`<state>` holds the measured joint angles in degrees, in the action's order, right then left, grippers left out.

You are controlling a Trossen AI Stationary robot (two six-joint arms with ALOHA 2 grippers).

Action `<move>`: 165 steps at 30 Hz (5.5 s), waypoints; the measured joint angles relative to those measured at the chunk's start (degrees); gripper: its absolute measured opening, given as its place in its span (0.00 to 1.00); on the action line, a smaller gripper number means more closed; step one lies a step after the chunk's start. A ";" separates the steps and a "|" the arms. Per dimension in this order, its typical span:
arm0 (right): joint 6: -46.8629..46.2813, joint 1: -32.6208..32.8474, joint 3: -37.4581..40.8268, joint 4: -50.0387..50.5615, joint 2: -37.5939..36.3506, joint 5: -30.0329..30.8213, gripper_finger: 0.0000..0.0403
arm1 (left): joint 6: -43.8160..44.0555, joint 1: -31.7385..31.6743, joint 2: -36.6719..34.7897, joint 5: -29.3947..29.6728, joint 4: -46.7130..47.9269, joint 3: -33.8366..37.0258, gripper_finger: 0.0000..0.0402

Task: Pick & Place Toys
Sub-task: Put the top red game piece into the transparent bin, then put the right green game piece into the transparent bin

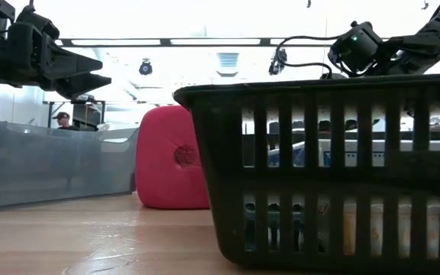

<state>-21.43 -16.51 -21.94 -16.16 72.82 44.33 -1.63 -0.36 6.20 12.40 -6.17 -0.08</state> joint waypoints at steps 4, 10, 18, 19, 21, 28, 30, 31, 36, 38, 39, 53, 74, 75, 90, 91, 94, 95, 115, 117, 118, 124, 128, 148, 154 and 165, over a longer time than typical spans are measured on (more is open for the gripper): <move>-4.43 -0.79 -3.56 9.42 -0.09 -3.59 0.86 | 0.02 0.00 0.00 0.00 0.00 0.00 0.90; -8.79 -1.71 -11.71 26.97 -0.09 -4.54 0.86 | 0.02 0.00 0.00 0.00 0.00 0.00 0.90; -7.19 -1.44 -16.63 28.13 -0.09 -4.53 0.86 | 0.04 0.00 0.00 0.00 0.02 0.00 0.90; -6.74 -1.13 -16.63 27.72 -0.09 -4.52 0.86 | 0.02 0.00 0.00 0.00 0.02 0.00 0.90; -5.05 -0.17 -16.01 24.71 -0.09 -4.52 0.86 | 0.04 0.00 0.00 0.00 0.02 0.00 0.90; 5.60 5.11 -11.05 2.95 -0.09 -5.74 0.86 | 0.04 -0.02 0.00 0.00 0.03 0.00 0.90; 7.77 6.60 -9.69 -3.36 -0.09 -8.64 0.86 | 0.04 -0.02 0.00 0.00 0.04 0.00 0.90; 8.30 7.33 -9.27 -5.67 -0.08 -10.35 0.86 | 0.04 -0.02 0.00 0.00 0.04 0.00 0.90; 9.58 12.29 -8.69 -10.67 1.13 -14.64 0.86 | 0.25 -0.02 0.00 0.02 0.04 0.00 0.90; 10.04 14.91 -8.69 -11.60 2.12 -14.69 0.86 | 0.77 -0.02 0.00 0.02 0.04 0.00 0.90; 10.51 16.24 -8.69 -12.53 2.83 -14.66 0.86 | 1.18 -0.02 0.02 0.02 0.04 0.00 0.90; 14.82 26.64 -8.67 -27.32 12.75 -12.41 0.86 | 10.24 -0.05 8.08 -1.51 0.26 -4.54 0.90; 29.29 34.15 -8.65 -40.53 9.66 -5.27 0.86 | 14.36 0.04 71.83 -3.04 7.87 -39.50 0.90; 29.41 34.75 -8.65 -40.09 9.45 -3.15 0.86 | 15.18 0.04 74.27 -3.03 10.25 -42.08 0.90; 32.42 44.25 -8.65 -37.98 2.17 12.23 0.86 | 21.75 -2.56 99.69 2.17 31.97 -67.03 0.90; 32.64 44.66 -8.65 -37.96 2.03 12.43 0.86 | 22.12 -2.82 100.24 2.16 31.94 -67.29 0.90; 33.45 45.33 -8.65 -37.69 1.98 13.36 0.86 | 23.38 -3.68 101.46 2.16 32.03 -67.21 0.90; 33.79 45.53 -8.65 -37.60 2.03 13.73 0.86 | 23.90 -3.99 101.87 2.16 32.57 -67.21 0.90; 34.93 45.57 -8.65 -36.19 2.25 14.87 0.86 | 24.04 -5.25 105.66 -0.44 33.00 -67.16 0.62; 34.93 45.57 -8.65 -36.04 2.25 15.00 0.86 | 23.42 -5.27 105.66 -0.36 32.93 -67.14 0.53; 34.92 45.57 -8.65 -36.01 2.25 15.02 0.86 | 22.90 -5.26 105.65 -0.25 32.94 -67.14 0.48; 34.77 45.57 -8.65 -35.44 2.25 15.04 0.86 | 22.28 -5.25 105.59 -0.02 32.93 -67.14 0.40; 34.66 45.57 -8.63 -34.31 2.31 15.10 0.86 | 21.53 -5.25 105.56 -0.04 32.89 -67.14 0.40; 33.64 43.62 -8.41 -32.39 5.69 12.79 0.86 | 12.55 3.07 91.18 7.46 32.51 -66.17 0.40; 33.00 42.42 -6.99 -31.98 5.73 4.81 0.86 | 2.15 8.91 81.39 13.57 16.02 -56.06 0.40; 27.15 36.43 -5.94 -32.94 5.73 -7.96 0.86 | -5.63 10.69 67.91 4.27 -31.83 -29.14 0.40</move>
<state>5.72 19.92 -27.88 -49.10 78.54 36.38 -7.26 10.33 74.11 16.67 -38.01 -29.22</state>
